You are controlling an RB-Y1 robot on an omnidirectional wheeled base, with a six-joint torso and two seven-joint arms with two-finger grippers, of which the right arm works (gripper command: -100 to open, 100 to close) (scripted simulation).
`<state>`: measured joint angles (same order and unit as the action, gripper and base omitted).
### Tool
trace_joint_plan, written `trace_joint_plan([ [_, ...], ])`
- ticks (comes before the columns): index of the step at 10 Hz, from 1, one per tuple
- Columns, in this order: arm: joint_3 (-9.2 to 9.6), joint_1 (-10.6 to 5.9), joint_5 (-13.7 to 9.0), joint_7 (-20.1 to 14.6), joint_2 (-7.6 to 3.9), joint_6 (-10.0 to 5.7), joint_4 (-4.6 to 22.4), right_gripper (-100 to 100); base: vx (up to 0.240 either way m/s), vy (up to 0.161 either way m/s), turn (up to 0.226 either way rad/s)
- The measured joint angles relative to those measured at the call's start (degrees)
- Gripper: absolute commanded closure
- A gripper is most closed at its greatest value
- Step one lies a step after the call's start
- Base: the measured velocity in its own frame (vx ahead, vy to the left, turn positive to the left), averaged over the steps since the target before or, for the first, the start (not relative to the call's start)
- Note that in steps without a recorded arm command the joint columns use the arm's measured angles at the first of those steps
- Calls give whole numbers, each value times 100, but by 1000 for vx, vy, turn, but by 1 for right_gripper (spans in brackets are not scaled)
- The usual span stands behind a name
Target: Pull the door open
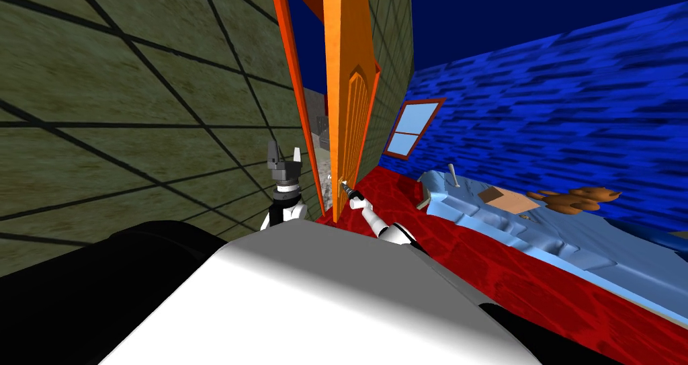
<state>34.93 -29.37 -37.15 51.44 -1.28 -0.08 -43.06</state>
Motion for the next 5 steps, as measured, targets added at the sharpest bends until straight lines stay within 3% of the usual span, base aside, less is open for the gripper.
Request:
trace_joint_plan([
  [1, -137, 119, 42, 48, -21, 116, -191, 100, 7, -33, 20],
  [3, 131, -50, -246, -126, -102, 0, 25, 100, 11, -52, 61],
  [4, 140, -62, -284, -159, -55, -53, 100, 100, -2, -32, -3],
  [5, -43, 62, -178, -63, -6, 43, -54, 100, -1, 4, -14],
])
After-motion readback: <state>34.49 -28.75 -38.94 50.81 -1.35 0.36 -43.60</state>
